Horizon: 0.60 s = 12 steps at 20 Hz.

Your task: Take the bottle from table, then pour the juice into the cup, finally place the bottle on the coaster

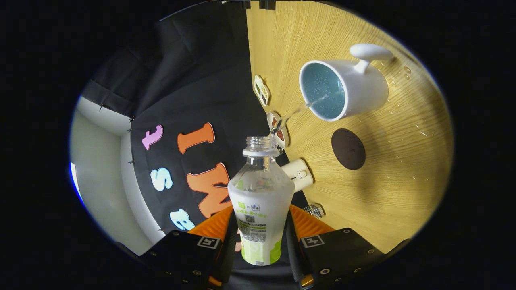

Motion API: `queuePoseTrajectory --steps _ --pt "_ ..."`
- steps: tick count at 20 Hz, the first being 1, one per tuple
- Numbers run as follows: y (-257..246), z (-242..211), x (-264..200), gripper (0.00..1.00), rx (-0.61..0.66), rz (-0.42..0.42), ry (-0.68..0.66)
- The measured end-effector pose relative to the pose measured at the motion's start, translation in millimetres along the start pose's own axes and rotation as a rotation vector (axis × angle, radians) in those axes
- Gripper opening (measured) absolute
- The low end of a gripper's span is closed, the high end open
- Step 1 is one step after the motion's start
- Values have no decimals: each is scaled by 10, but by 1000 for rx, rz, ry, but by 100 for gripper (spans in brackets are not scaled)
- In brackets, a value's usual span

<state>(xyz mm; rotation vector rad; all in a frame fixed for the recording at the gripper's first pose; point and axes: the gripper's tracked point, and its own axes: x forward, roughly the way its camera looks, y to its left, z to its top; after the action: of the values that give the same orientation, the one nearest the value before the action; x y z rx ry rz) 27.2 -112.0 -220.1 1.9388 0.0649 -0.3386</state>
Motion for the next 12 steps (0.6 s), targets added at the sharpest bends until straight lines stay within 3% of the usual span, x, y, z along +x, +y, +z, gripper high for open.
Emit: queuePoseTrajectory --steps 12 --pt "38 -30 -12 58 56 -4 2"
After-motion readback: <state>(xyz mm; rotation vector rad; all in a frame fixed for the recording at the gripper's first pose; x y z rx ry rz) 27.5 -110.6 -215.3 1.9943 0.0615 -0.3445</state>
